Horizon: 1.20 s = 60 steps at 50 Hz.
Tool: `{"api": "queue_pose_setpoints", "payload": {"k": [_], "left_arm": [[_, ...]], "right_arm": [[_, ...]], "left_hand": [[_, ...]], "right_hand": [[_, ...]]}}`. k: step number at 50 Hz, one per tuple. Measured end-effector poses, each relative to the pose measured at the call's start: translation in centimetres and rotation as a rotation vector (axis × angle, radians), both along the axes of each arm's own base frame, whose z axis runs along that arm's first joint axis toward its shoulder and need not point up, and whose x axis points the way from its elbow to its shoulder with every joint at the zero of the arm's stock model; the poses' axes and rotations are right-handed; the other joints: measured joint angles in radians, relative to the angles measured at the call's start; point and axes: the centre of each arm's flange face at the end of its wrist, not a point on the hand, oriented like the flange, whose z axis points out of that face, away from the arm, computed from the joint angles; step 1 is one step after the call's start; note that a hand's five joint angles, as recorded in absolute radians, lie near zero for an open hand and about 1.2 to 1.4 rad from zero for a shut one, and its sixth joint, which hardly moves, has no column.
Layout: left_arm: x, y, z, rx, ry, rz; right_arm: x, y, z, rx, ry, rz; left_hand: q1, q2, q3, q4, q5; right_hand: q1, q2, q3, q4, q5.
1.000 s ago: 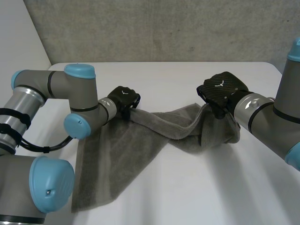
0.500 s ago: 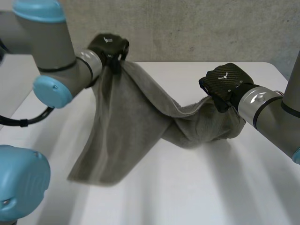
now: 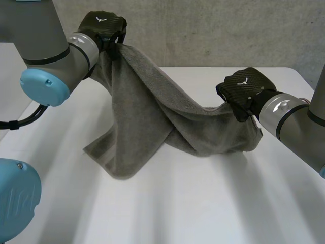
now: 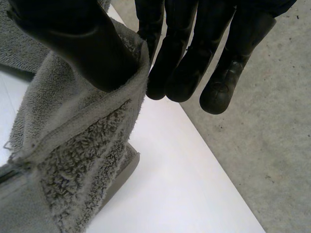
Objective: Fold the towel.
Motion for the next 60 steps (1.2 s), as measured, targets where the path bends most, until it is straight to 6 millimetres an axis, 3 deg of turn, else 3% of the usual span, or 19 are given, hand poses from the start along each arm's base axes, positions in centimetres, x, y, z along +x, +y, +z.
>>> {"api": "queue_pose_setpoints", "payload": {"k": [6, 15, 22, 29, 37, 48, 54, 60], "left_arm": [[0.0, -0.1, -0.6, 0.012, -0.008, 0.005], [-0.2, -0.4, -4.5, 0.090, -0.051, 0.003], [0.6, 0.3, -4.6, 0.030, -0.031, 0.009], [1.9, 2.7, -5.4, -0.034, -0.043, 0.007], [3.1, 6.2, -8.4, 0.000, -0.104, -0.039], [7.1, 10.1, -11.1, 0.031, -0.285, -0.048], [8.3, 11.1, -13.6, 0.044, -0.497, -0.077], [8.3, 9.5, -14.6, 0.017, -0.603, -0.078]], "right_arm": [[0.0, 0.0, -0.1, 0.003, 0.001, 0.001], [0.1, 0.2, -0.2, 0.007, 0.002, 0.006], [0.1, 0.2, -0.3, 0.009, 0.003, 0.008], [0.2, 0.3, -0.4, 0.012, 0.005, 0.011], [0.2, 0.4, -0.3, 0.011, 0.008, 0.011], [-0.8, 1.8, 1.5, 0.038, 0.038, 0.010], [-1.3, 2.4, -1.8, 0.207, 0.208, 0.042], [-0.8, 0.8, -4.5, 0.248, 0.339, 0.075]], "left_hand": [[0.000, 0.000, 0.000, 0.000, 0.000], [0.000, 0.000, 0.001, 0.000, 0.000], [0.000, 0.000, 0.002, 0.000, 0.000], [0.002, 0.000, 0.003, 0.000, 0.000], [0.002, 0.000, 0.004, 0.000, 0.000], [0.002, 0.009, 0.006, 0.000, 0.000], [0.002, 0.009, 0.006, 0.000, 0.000], [0.002, 0.009, 0.006, 0.000, 0.002]], "right_hand": [[0.000, 0.000, 0.000, 0.000, 0.000], [0.000, 0.000, 0.000, 0.000, 0.000], [0.000, 0.000, 0.000, 0.000, 0.000], [0.000, 0.000, 0.000, 0.000, 0.000], [0.000, 0.000, 0.000, 0.000, 0.000], [0.000, 0.000, 0.000, 0.000, 0.000], [0.000, 0.000, 0.000, 0.000, 0.000], [0.000, 0.000, 0.000, 0.000, 0.000]]}}
